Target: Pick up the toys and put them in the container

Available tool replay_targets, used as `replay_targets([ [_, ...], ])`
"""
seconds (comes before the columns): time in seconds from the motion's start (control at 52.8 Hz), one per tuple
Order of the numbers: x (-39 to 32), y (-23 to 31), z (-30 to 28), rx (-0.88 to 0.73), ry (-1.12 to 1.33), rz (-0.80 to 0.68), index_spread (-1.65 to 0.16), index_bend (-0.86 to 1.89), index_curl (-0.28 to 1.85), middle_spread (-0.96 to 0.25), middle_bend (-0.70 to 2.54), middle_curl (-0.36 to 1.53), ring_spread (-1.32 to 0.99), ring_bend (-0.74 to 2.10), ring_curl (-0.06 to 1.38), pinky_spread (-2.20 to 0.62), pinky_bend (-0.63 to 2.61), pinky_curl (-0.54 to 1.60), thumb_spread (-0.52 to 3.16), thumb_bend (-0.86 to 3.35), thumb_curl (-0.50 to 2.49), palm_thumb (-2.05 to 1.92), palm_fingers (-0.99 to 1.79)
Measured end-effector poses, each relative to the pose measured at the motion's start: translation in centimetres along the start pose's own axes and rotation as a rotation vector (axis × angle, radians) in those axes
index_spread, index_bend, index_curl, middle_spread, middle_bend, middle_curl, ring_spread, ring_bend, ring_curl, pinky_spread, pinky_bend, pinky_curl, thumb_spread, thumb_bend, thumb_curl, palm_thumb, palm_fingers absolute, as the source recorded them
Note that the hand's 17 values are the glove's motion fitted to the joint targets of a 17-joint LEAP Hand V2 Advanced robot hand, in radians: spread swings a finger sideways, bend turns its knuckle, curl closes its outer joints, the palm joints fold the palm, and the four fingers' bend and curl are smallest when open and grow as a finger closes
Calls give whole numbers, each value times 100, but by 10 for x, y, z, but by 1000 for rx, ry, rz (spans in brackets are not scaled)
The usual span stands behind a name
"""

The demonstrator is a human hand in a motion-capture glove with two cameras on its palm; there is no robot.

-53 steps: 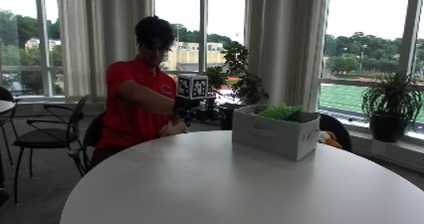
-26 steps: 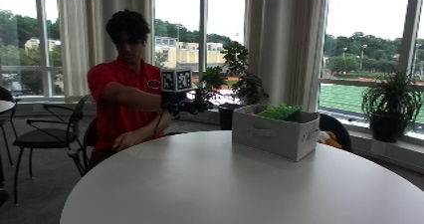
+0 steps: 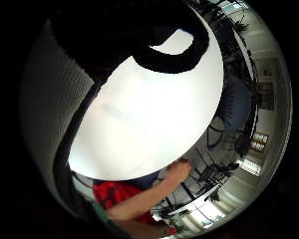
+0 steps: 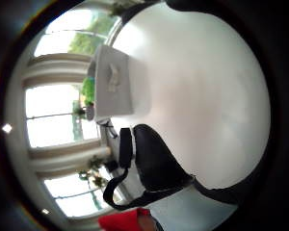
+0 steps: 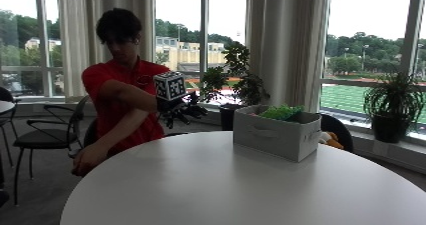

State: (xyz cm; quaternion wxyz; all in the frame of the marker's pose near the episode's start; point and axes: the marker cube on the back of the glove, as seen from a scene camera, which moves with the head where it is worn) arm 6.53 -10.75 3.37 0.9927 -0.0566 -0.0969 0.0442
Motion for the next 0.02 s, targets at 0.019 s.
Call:
replay_targets([
  [0.019,-1,0,0,0,1,-2,-36,15,24,-9,14,22,-1,18,27,12,103,31,110,-6,24,-6,-16],
])
